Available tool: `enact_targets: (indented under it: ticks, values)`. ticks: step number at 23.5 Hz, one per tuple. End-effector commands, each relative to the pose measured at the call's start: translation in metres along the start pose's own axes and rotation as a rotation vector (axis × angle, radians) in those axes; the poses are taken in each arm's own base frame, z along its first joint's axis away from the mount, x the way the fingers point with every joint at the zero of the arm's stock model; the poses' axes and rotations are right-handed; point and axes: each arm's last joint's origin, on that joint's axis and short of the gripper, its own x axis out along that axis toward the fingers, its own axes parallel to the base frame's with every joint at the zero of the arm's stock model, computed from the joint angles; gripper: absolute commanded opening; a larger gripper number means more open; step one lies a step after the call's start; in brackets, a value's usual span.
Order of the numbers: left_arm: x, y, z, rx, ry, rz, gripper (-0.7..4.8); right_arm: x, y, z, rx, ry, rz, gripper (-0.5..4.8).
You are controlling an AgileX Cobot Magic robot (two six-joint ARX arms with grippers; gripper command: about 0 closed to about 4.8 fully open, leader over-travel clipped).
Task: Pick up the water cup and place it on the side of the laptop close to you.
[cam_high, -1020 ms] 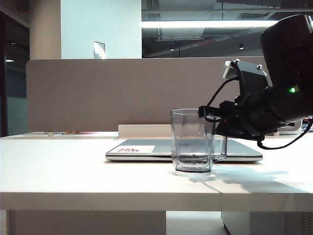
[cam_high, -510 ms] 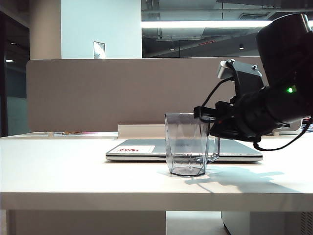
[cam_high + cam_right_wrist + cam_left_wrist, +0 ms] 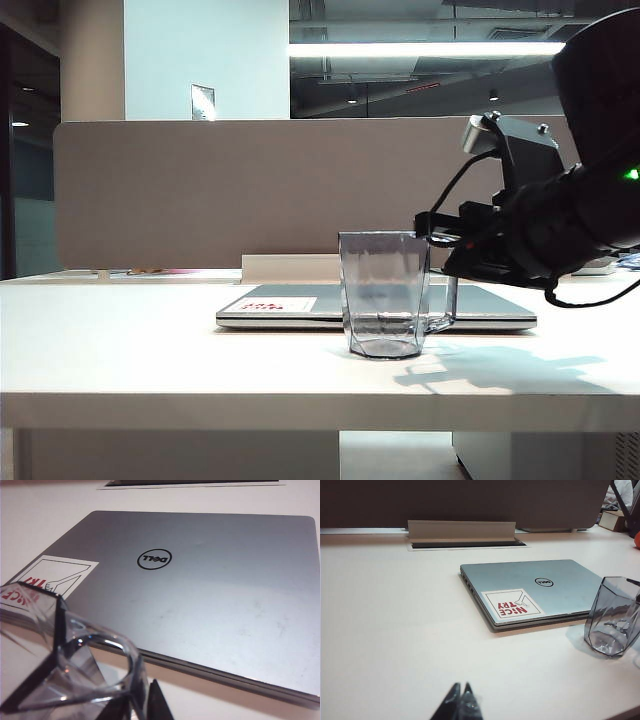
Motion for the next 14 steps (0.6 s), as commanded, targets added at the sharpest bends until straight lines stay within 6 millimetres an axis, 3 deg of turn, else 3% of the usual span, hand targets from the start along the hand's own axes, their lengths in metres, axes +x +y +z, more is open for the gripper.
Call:
enact_targets:
  ticks: [1, 14]
  values:
    - [0.0, 0.0, 0.001, 0.005, -0.009, 0.001, -0.04, -0.001, 0.0, 0.002, 0.004, -0.013, 0.006, 0.64]
    - [0.0, 0.0, 0.001, 0.004, -0.009, -0.002, -0.03, -0.008, 0.013, -0.003, -0.025, 0.025, 0.002, 0.64]
